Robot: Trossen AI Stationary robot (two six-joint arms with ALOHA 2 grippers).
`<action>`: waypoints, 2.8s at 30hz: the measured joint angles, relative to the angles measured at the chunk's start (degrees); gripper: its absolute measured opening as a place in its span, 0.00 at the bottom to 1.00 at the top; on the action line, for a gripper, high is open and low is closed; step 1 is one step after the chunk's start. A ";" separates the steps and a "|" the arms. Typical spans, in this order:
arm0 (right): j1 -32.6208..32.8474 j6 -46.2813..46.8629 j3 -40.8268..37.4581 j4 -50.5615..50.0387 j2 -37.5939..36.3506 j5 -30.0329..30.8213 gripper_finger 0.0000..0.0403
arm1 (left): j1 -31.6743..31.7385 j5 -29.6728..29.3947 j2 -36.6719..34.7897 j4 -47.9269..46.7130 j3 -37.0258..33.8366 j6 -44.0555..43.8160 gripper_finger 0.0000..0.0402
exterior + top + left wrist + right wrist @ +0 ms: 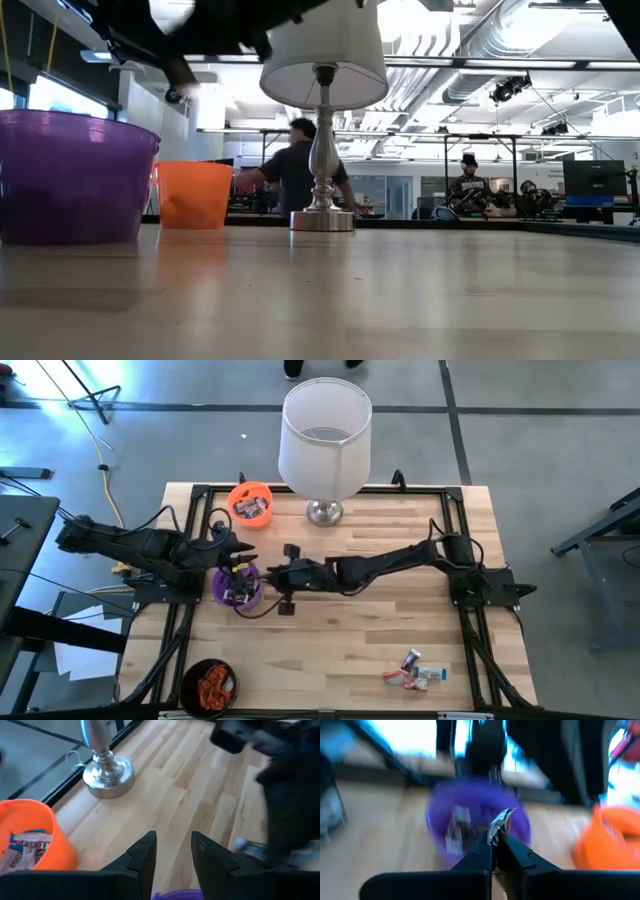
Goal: Sort candy
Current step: Put the brown chocolate into the purple bucket
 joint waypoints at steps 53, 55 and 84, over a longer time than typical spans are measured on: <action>-3.57 8.54 0.00 8.95 7.28 -10.38 0.39 | -0.01 -0.75 -2.09 -0.26 0.02 -0.13 0.27; -3.31 10.48 0.00 3.24 5.76 -10.25 0.38 | -0.01 -0.77 -2.09 -0.32 0.02 -0.13 0.27; 14.28 53.58 -0.09 -71.23 -0.57 0.37 0.35 | -0.01 -0.93 -2.07 1.23 0.02 -4.23 0.27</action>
